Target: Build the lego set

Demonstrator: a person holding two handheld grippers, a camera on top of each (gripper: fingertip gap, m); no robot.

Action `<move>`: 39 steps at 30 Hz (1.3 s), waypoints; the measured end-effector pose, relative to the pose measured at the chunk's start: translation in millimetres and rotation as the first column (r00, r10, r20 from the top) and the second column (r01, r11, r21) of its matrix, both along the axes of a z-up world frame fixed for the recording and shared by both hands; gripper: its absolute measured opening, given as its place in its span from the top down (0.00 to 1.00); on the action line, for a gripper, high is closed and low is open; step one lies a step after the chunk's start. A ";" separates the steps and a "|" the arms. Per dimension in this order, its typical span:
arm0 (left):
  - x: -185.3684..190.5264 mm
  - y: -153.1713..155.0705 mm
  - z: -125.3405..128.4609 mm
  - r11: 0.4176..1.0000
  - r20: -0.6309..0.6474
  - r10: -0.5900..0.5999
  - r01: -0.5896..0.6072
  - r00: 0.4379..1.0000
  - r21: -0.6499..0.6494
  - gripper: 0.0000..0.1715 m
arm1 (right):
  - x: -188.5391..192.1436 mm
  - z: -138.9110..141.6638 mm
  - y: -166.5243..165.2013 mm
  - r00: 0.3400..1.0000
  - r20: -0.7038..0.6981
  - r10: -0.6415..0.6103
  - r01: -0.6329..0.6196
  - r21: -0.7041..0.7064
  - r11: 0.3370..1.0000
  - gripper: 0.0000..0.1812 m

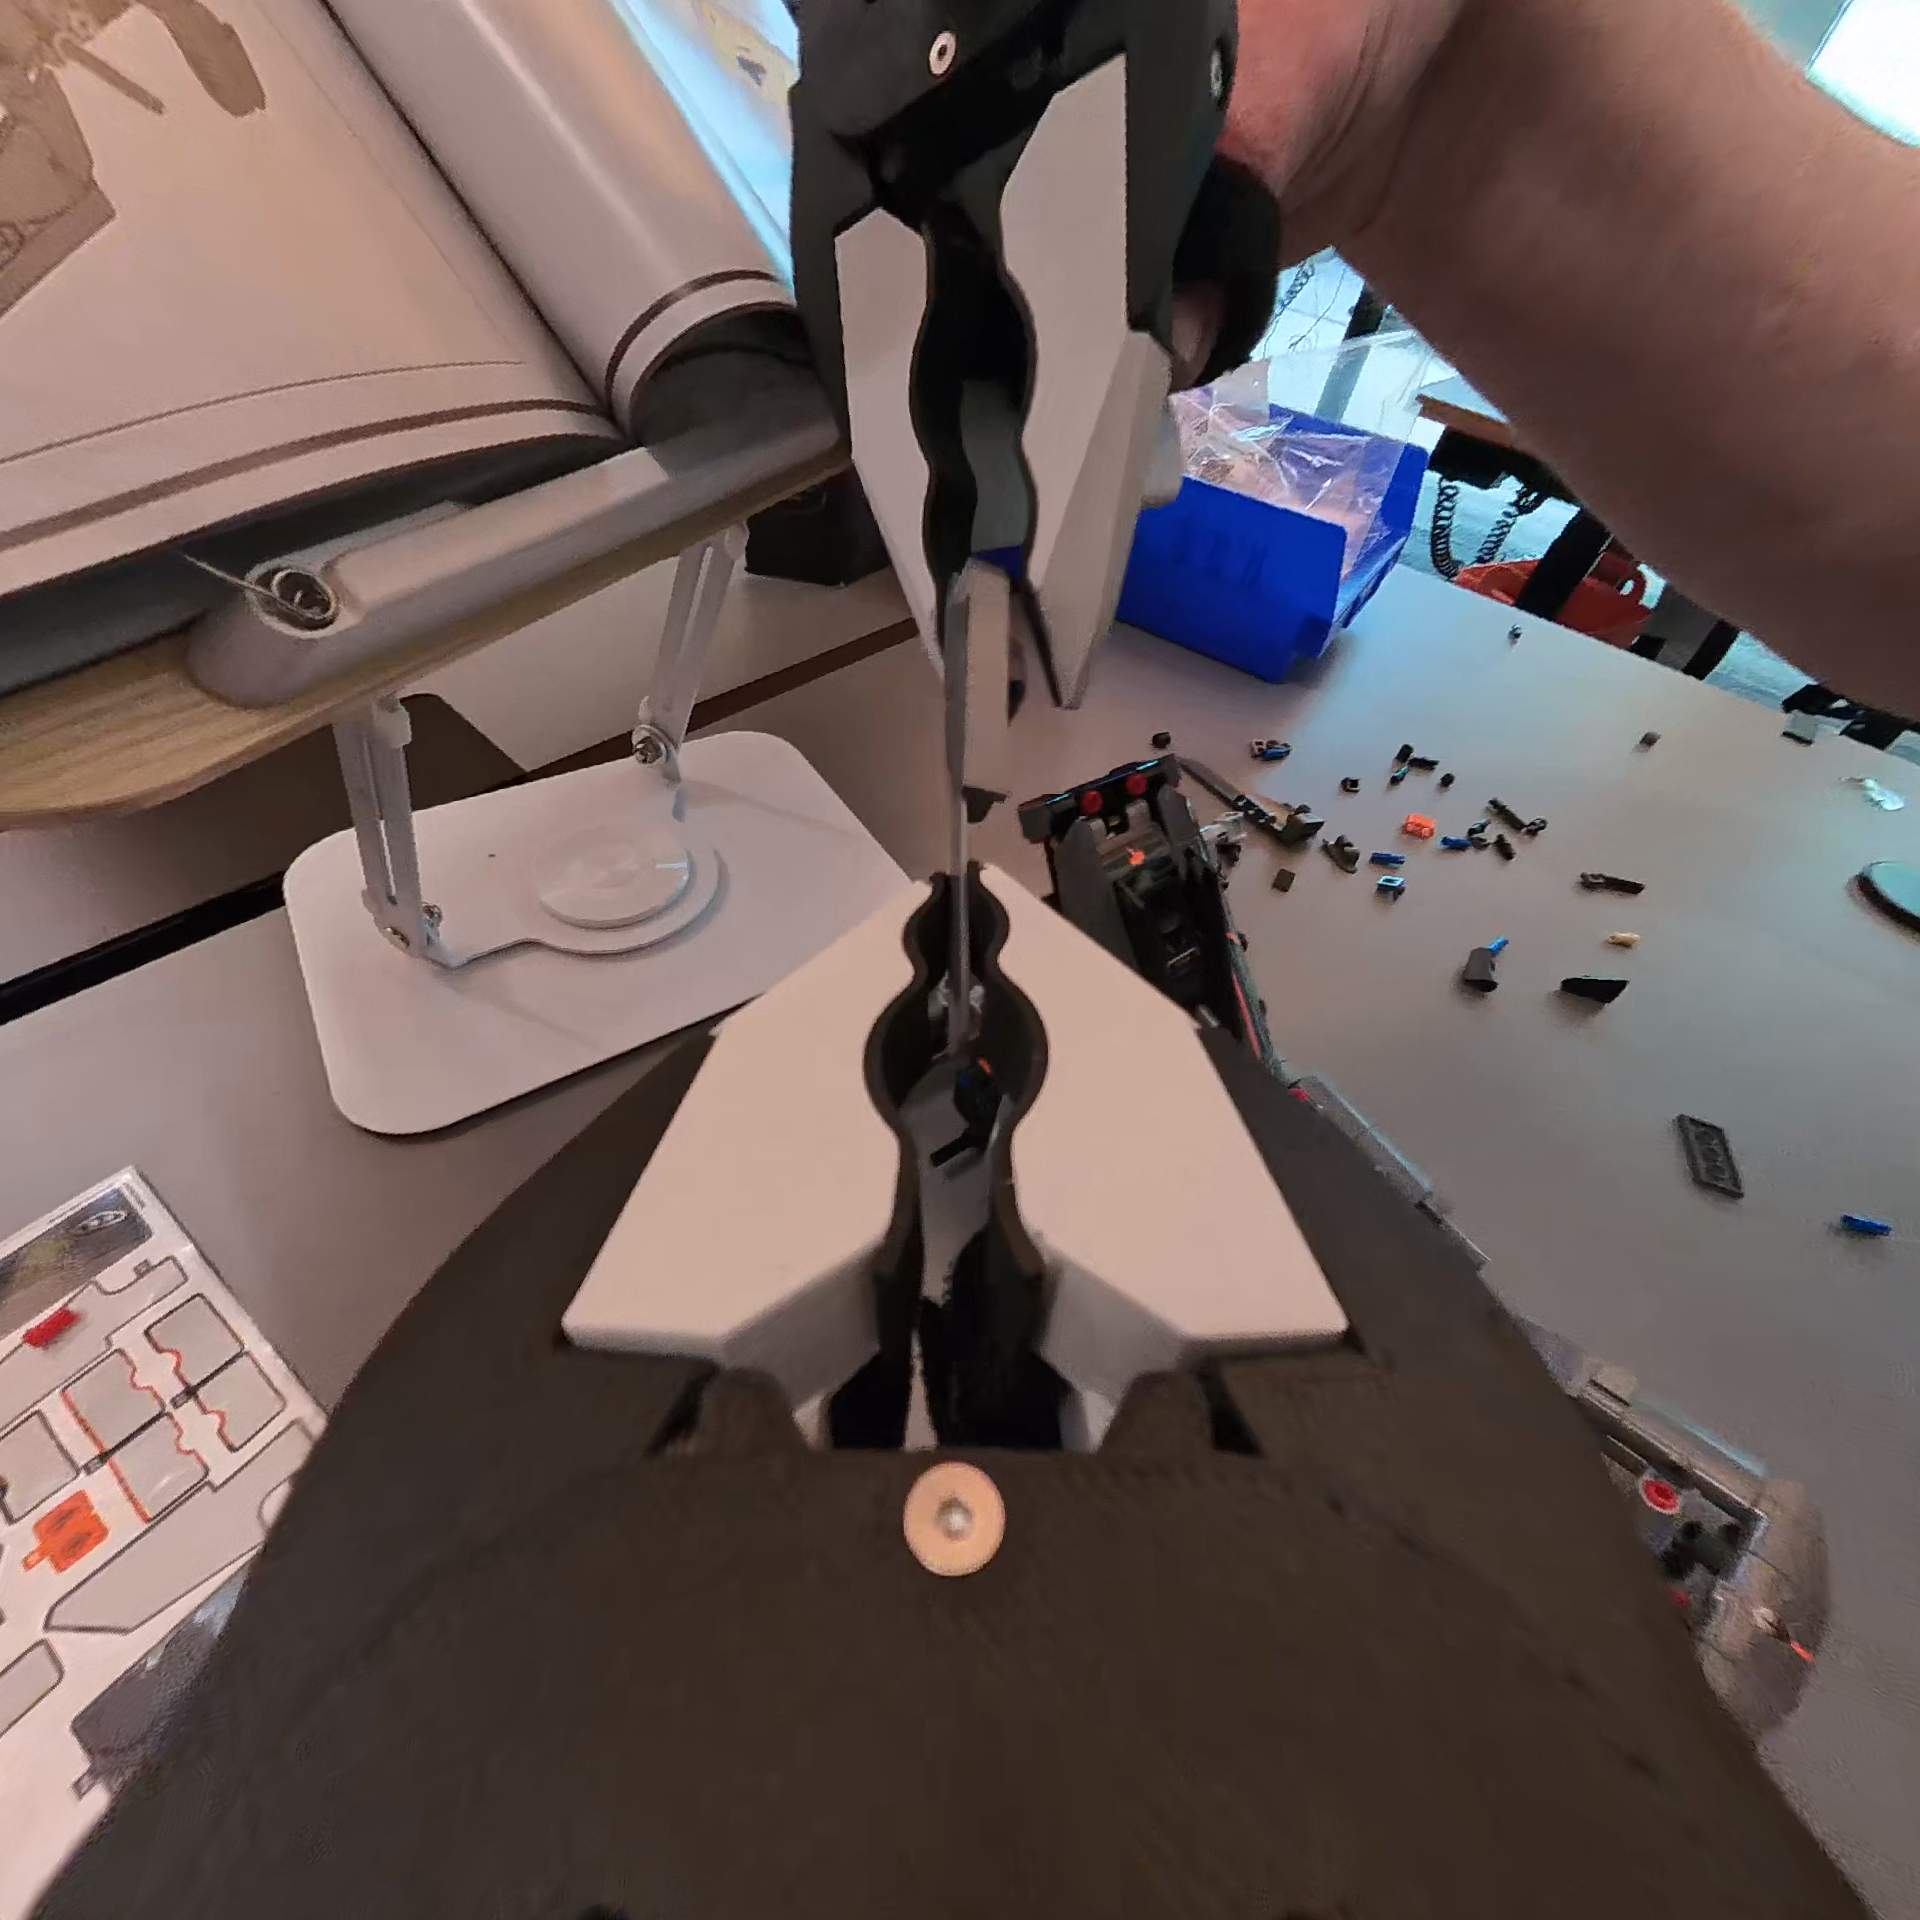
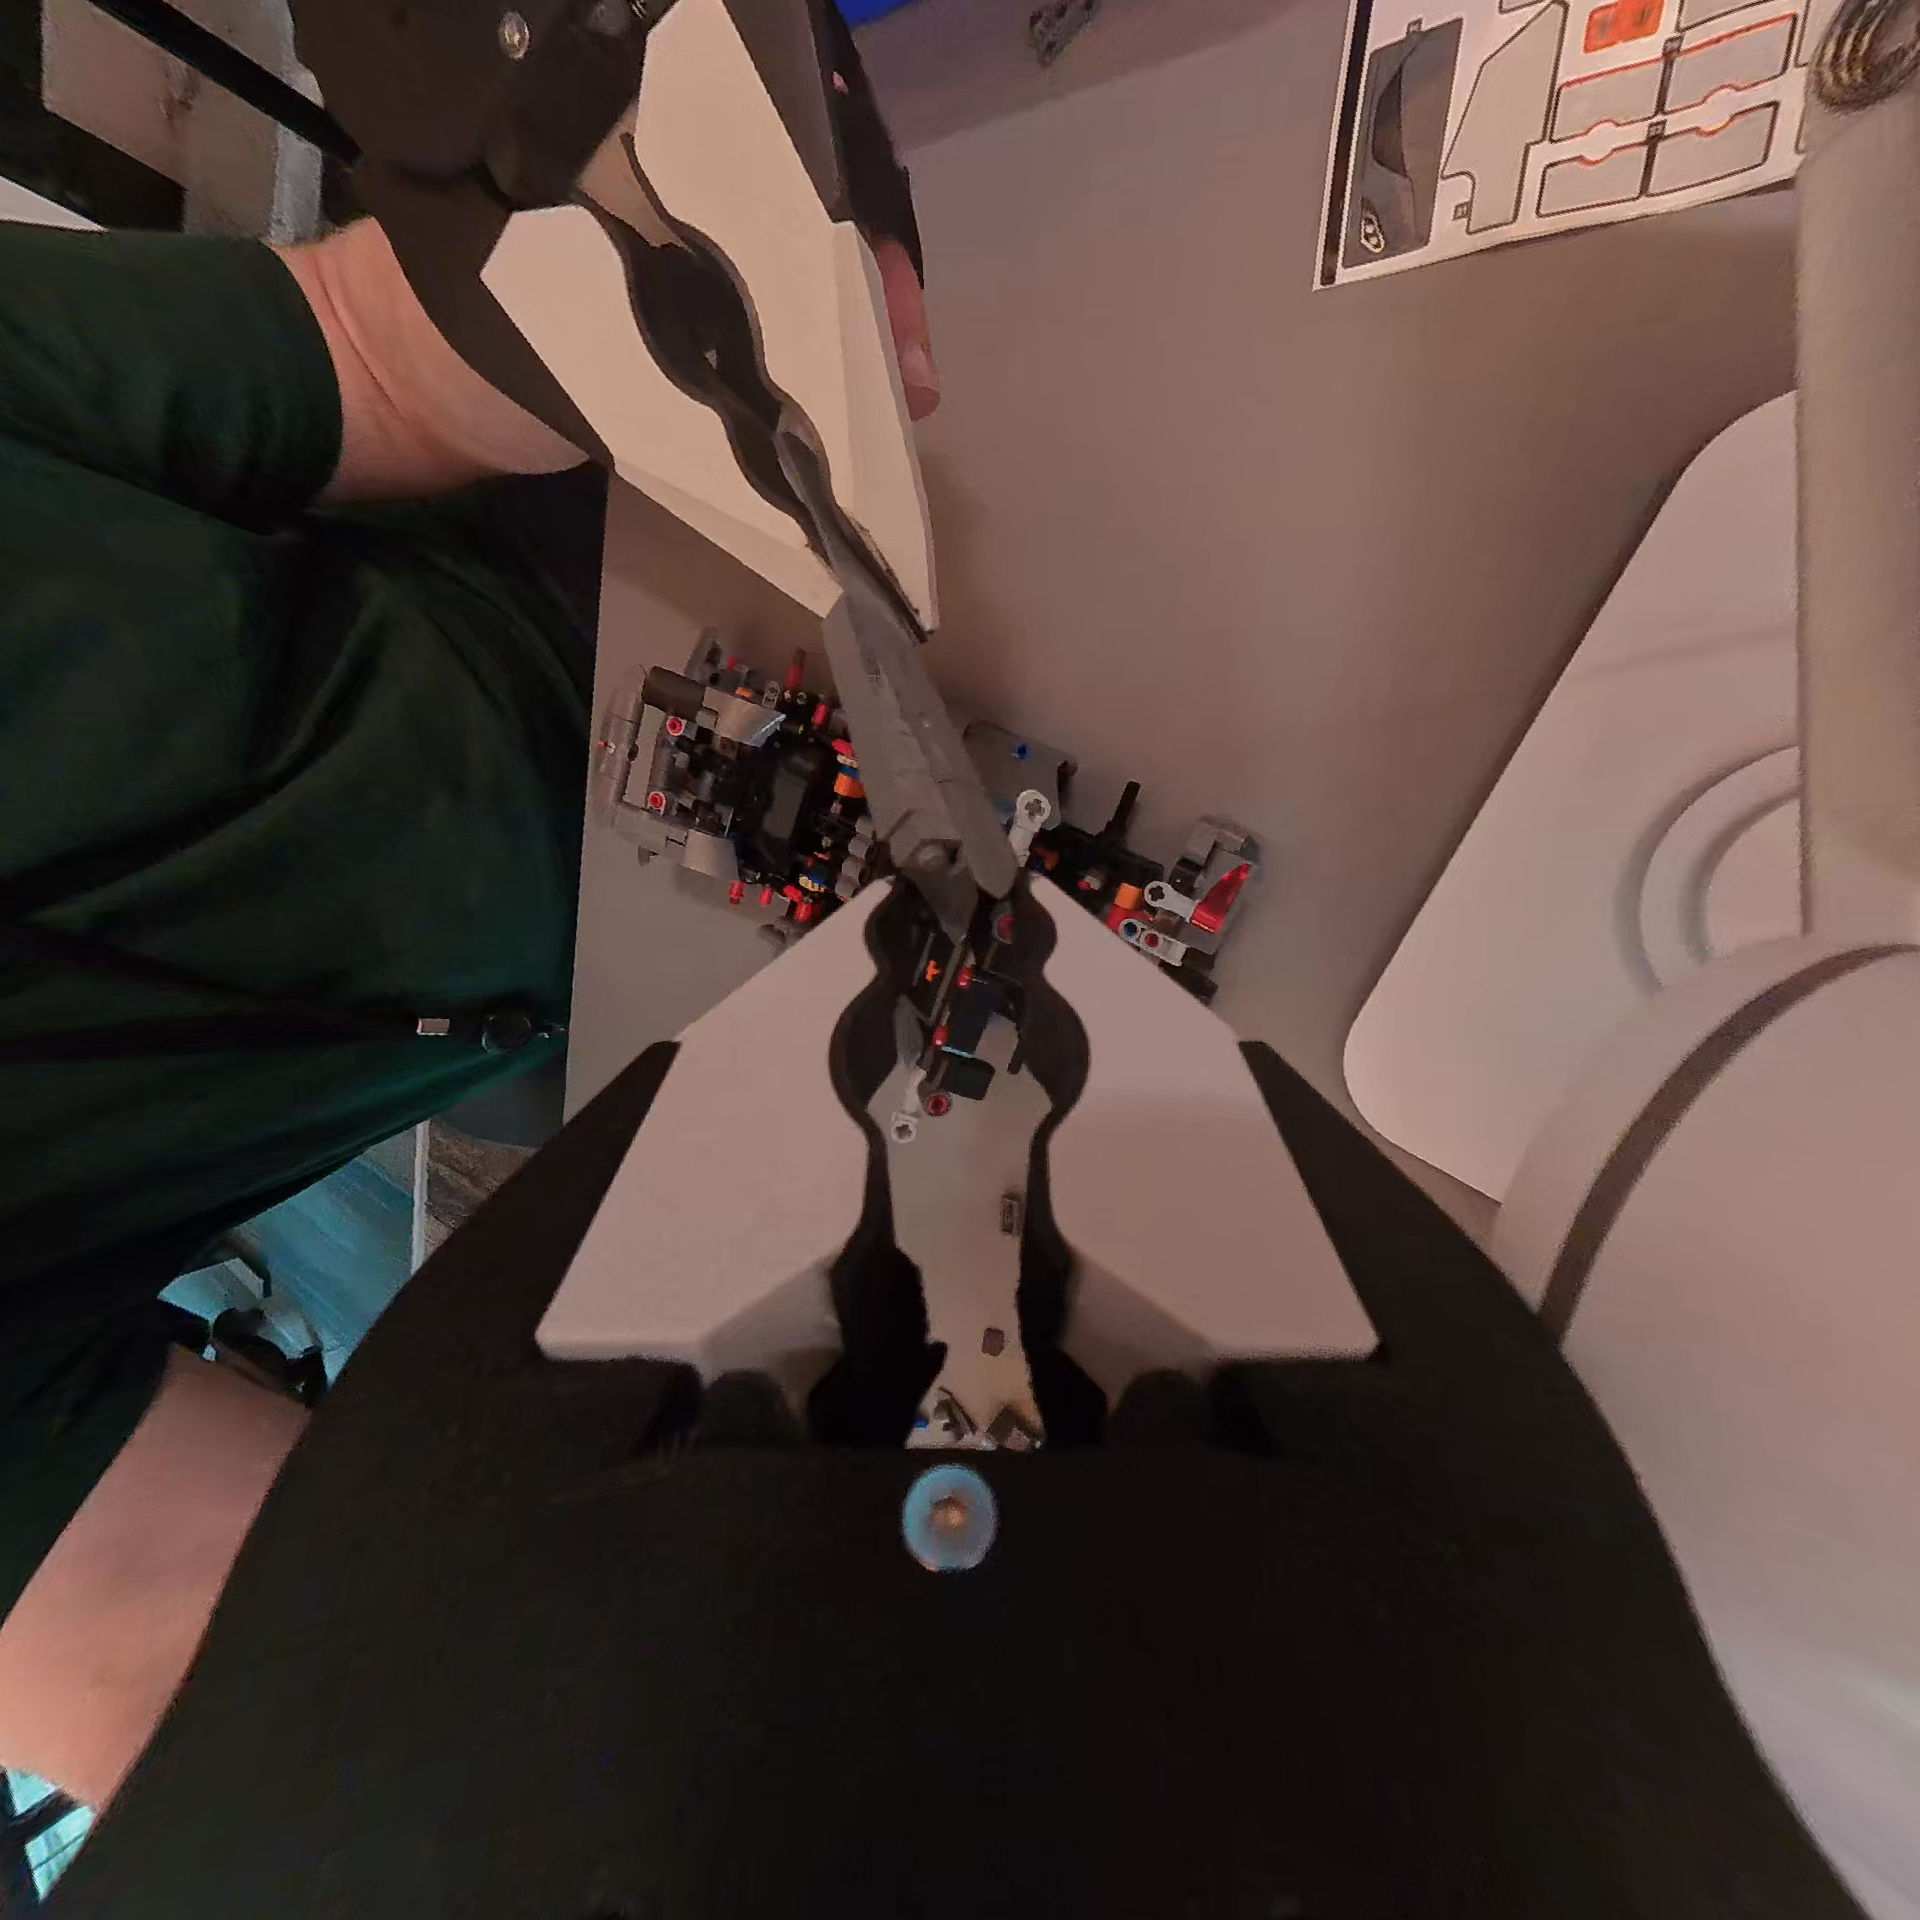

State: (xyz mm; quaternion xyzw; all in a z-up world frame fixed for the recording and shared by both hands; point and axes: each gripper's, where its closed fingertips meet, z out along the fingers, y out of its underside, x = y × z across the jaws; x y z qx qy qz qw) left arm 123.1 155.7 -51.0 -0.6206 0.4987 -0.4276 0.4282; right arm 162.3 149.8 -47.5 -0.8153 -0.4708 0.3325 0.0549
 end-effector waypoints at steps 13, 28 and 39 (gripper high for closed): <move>1.2 2.8 -23.1 0.930 -0.171 0.176 -0.107 0.969 0.351 1.00 | 5.6 -4.0 -4.0 0.996 -0.005 -0.090 0.090 0.089 0.992 0.84; -0.5 4.0 -21.8 0.792 -0.197 0.324 -0.151 0.925 0.591 1.00 | 0.7 -6.0 6.6 0.947 -0.165 -0.275 0.267 -0.066 0.961 0.85; -2.2 0.7 -18.9 0.719 -0.170 0.379 -0.173 0.910 0.673 1.00 | -2.1 -11.0 7.0 0.922 -0.223 -0.316 0.291 -0.135 0.947 0.87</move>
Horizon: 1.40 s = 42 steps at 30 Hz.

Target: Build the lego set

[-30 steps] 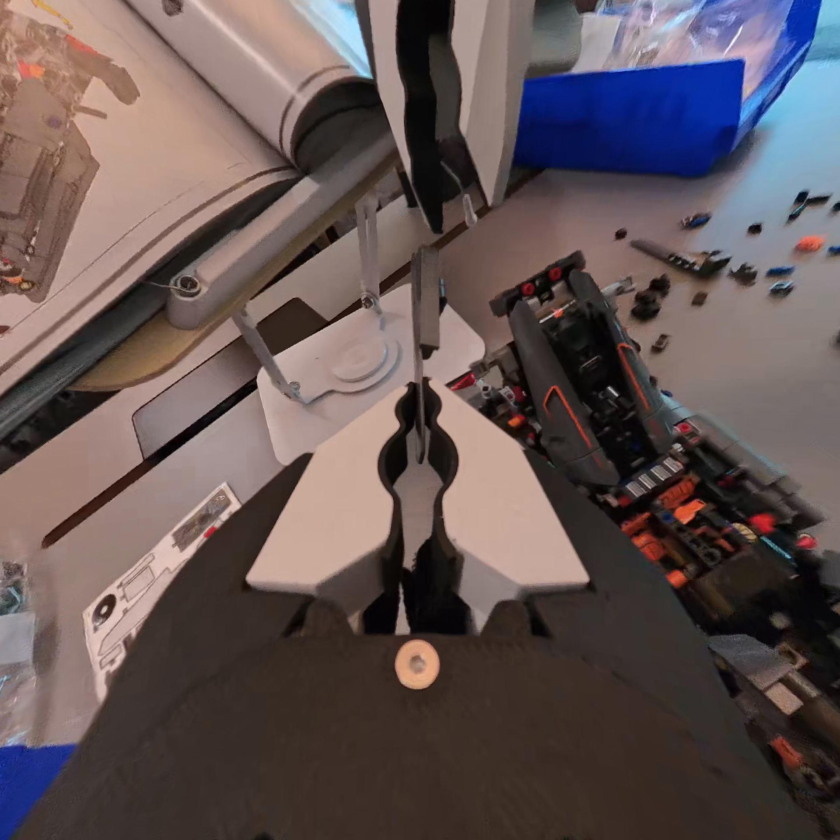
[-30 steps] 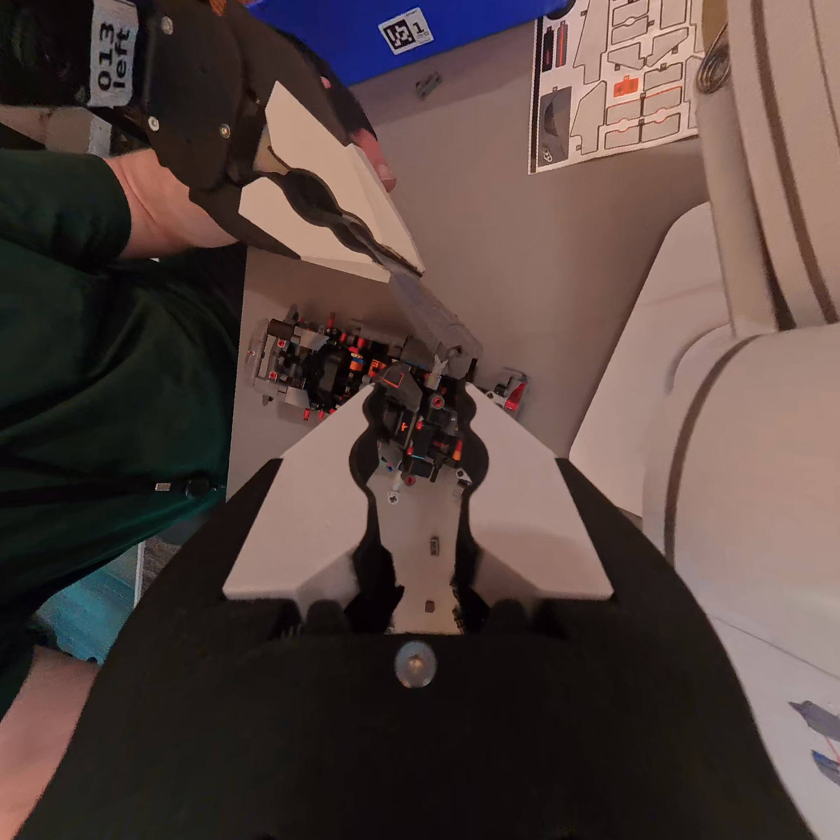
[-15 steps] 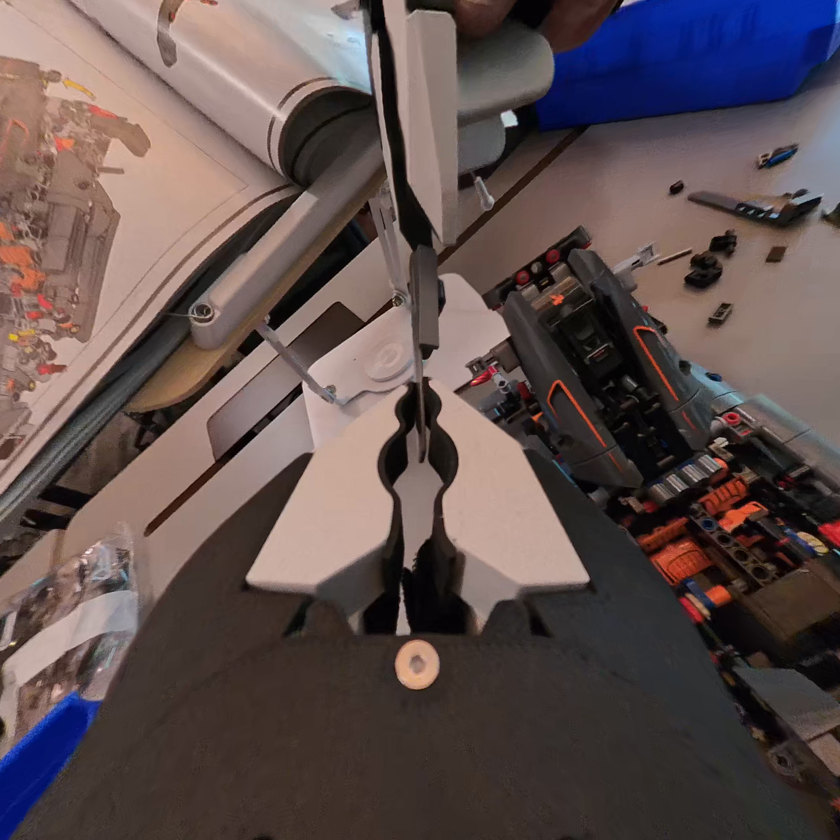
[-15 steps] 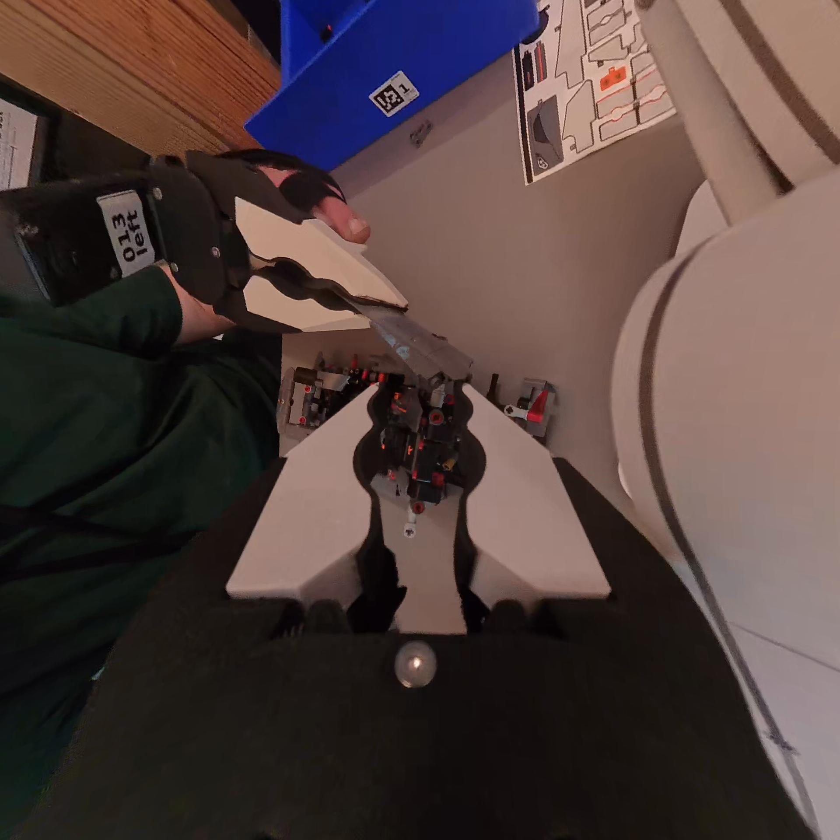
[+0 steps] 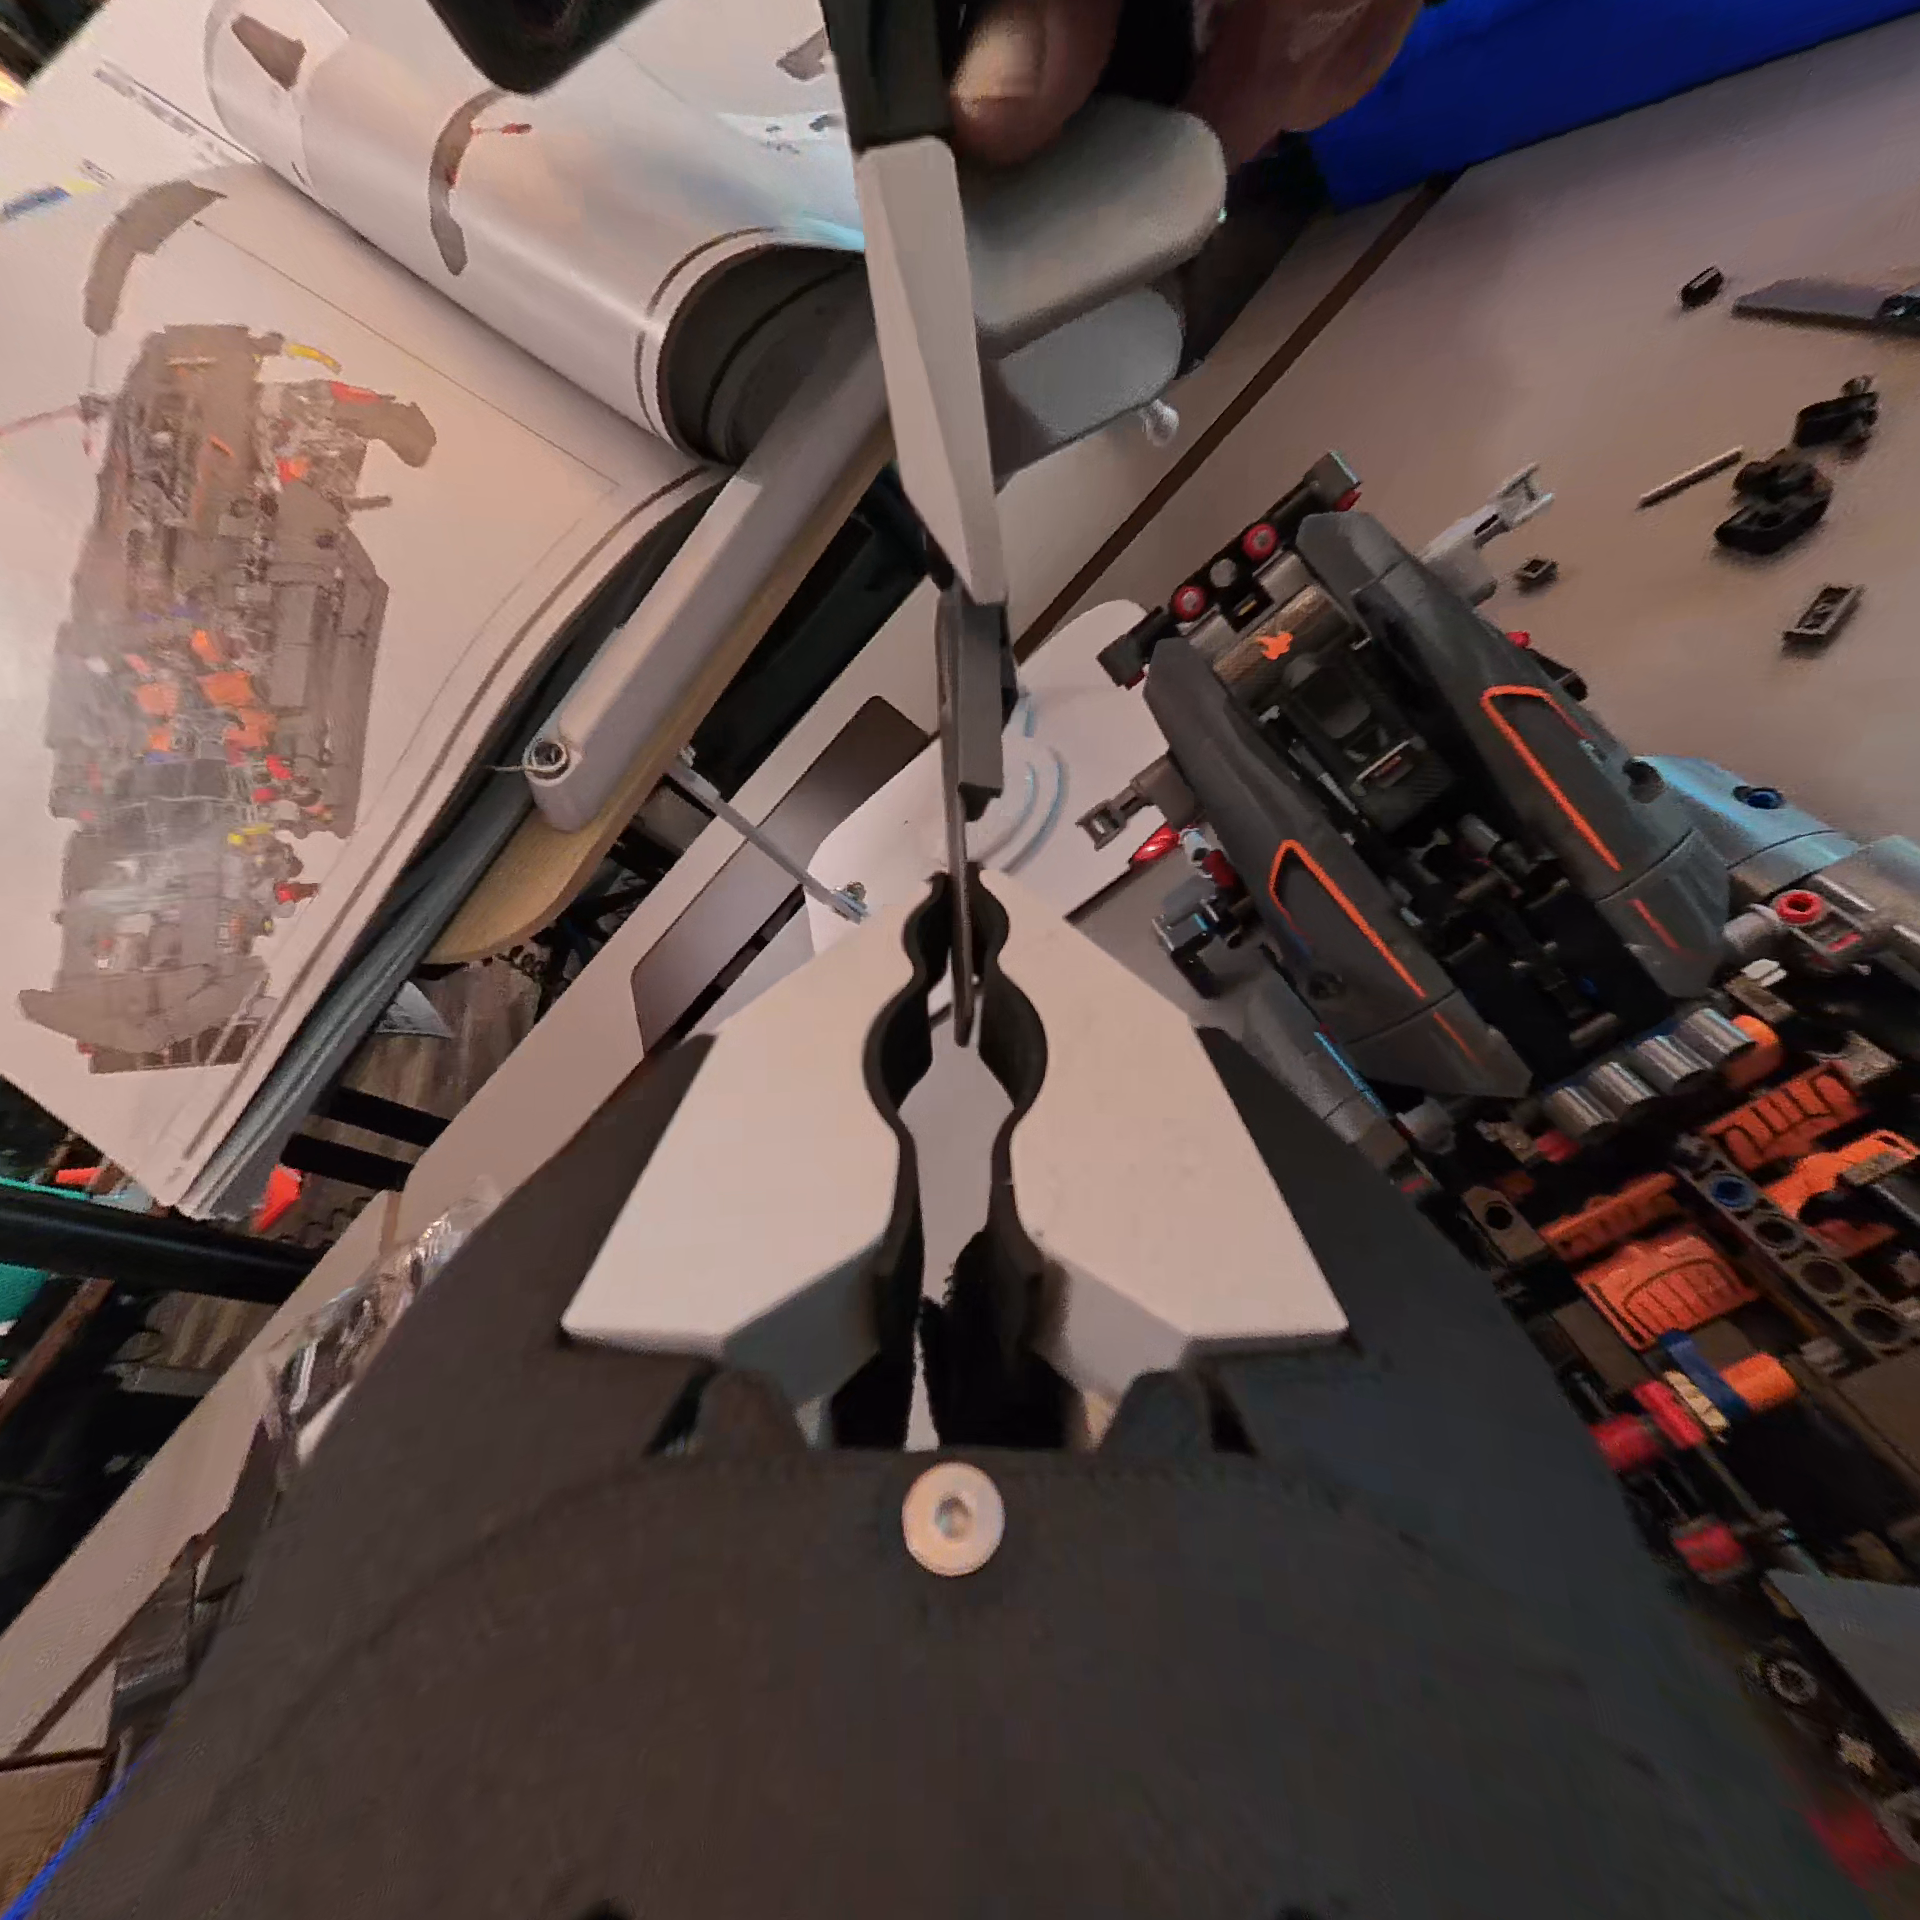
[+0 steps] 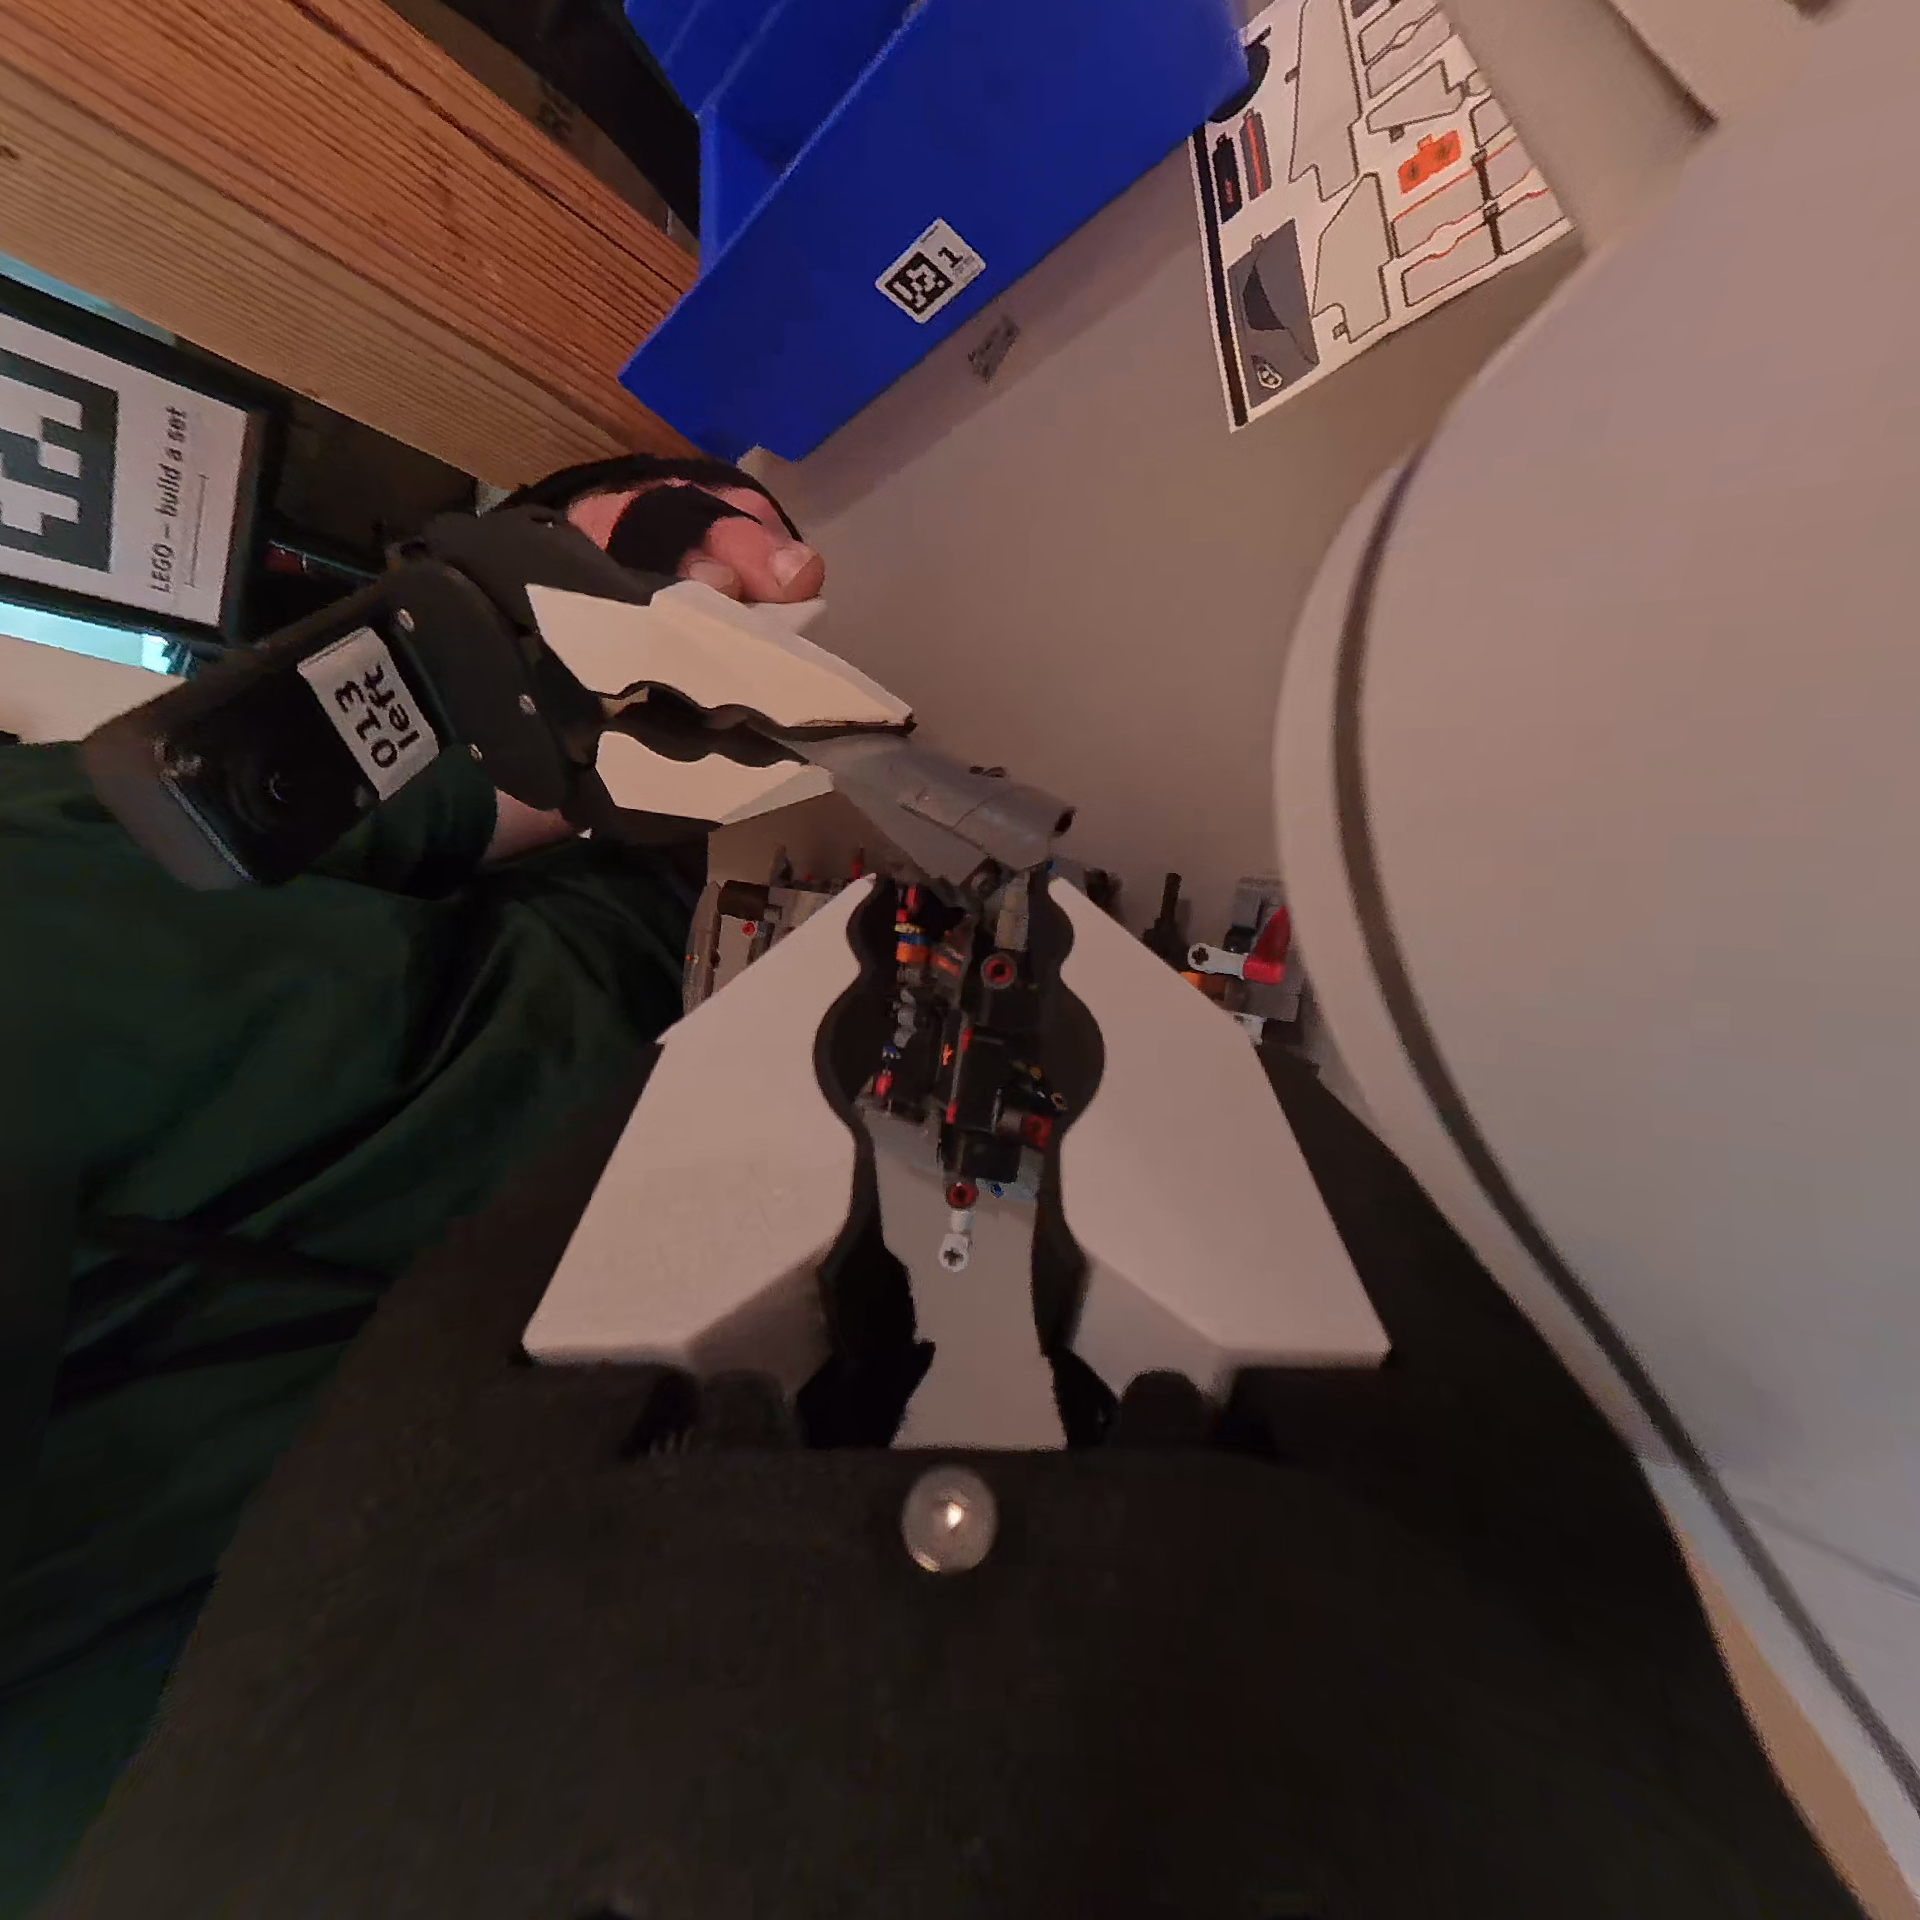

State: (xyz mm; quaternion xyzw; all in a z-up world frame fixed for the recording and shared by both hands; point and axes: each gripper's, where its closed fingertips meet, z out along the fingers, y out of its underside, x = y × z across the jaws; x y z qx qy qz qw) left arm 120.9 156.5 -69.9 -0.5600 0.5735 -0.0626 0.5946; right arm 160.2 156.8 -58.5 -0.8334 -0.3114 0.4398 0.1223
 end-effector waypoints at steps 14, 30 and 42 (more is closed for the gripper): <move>1.4 -8.0 16.7 0.941 -0.092 0.082 -0.047 0.992 0.336 1.00 | -3.3 18.4 -1.3 0.959 -0.282 -0.037 0.005 -0.113 0.994 0.90; 3.5 -8.7 -13.1 0.990 -0.103 -0.002 0.016 0.995 0.138 0.89 | -7.1 8.2 3.1 0.987 -0.162 -0.001 -0.005 -0.034 0.999 0.96; 11.0 -25.4 -39.8 0.917 0.054 -0.210 0.216 0.976 -0.336 0.77 | -6.9 -0.5 0.4 0.998 -0.018 0.066 -0.066 0.012 0.998 0.96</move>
